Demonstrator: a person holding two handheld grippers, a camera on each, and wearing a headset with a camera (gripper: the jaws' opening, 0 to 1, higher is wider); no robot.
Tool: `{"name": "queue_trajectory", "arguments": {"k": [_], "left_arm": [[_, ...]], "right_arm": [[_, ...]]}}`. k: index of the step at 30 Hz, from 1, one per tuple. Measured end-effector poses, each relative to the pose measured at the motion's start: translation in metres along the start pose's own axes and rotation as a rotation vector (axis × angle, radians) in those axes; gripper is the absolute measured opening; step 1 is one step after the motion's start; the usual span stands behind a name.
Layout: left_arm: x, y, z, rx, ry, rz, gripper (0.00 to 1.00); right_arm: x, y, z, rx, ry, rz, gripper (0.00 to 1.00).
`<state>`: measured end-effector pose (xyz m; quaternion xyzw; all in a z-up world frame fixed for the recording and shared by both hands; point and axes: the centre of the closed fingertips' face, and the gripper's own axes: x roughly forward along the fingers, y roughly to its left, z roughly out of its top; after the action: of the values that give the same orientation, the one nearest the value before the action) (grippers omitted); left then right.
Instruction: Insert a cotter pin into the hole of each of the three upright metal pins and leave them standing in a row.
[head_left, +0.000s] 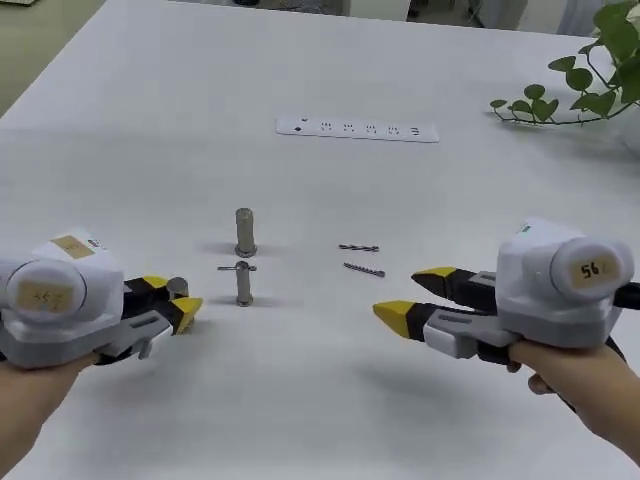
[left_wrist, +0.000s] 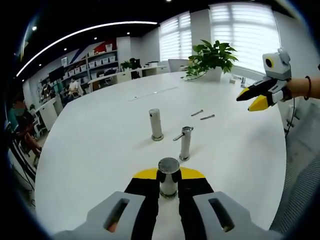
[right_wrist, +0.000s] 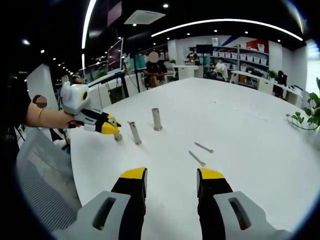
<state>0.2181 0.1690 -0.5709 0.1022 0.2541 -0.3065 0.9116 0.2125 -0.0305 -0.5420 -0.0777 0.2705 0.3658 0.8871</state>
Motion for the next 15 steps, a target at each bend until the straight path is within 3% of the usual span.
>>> {"name": "queue_trajectory", "arguments": {"k": [15], "left_arm": [[0.011,-0.042,0.015,0.043,-0.003,-0.076,0.10]], "right_arm": [[-0.005,-0.010,-0.002,0.005,0.008,-0.015,0.35]]}}
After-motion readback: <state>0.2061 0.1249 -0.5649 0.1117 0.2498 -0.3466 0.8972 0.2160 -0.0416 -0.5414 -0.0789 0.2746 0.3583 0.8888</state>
